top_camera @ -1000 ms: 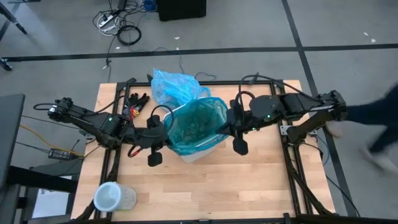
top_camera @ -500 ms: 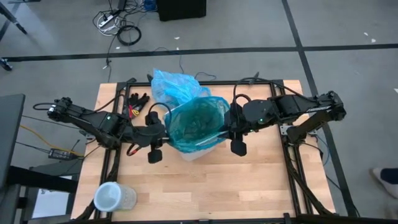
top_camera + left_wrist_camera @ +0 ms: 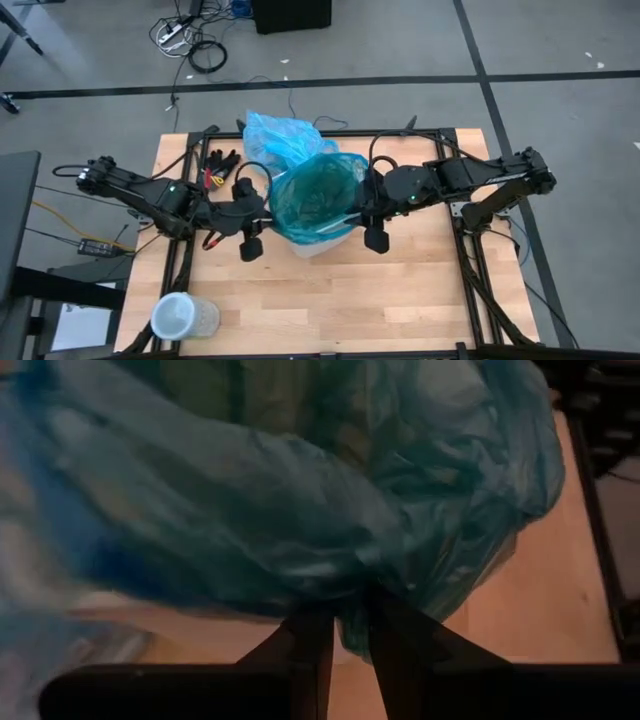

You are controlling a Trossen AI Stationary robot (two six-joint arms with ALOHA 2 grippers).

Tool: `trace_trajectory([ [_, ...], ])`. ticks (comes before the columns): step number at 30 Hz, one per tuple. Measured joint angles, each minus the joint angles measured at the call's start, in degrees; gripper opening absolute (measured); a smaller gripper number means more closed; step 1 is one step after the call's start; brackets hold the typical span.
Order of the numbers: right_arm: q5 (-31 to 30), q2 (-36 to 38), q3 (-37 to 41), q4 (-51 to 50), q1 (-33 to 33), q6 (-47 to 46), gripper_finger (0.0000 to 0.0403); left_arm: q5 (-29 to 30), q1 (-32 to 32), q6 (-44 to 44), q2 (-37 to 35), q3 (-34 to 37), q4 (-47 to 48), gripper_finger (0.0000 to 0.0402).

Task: Place trash/remove bag and relplace
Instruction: Insert the green plastic trash bag into the trash bin

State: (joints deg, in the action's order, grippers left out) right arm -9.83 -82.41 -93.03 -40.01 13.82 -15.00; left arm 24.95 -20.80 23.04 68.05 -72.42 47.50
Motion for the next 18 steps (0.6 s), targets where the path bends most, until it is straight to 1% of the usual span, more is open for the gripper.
trace_trajectory([
  [3, -0.39, 0.0, 0.07, 1.09, 0.0, 0.11, 0.0095, 2.7, 0.01, 0.13, 0.0, -0.83, 0.0, 0.007],
  [10, -0.39, -1.07, 0.13, 2.97, 0.0, 0.13, 0.0095, 2.87, 0.0, 0.06, -0.03, -2.33, -1.51, 0.007],
  [12, -0.39, -1.75, 0.07, 5.36, 0.02, 0.13, 0.0094, 2.88, 0.0, 1.29, -0.02, -2.32, -1.38, 0.007],
  [16, -0.39, -3.15, 0.08, 6.43, 0.15, 0.5, 0.0093, 2.93, 0.07, 1.92, -0.02, -2.32, 0.27, 0.007],
  [18, -0.41, -3.59, 0.09, 7.25, 0.15, 0.91, 0.0093, 2.9, 0.07, 3.57, -0.02, -2.32, 1.87, 0.007],
])
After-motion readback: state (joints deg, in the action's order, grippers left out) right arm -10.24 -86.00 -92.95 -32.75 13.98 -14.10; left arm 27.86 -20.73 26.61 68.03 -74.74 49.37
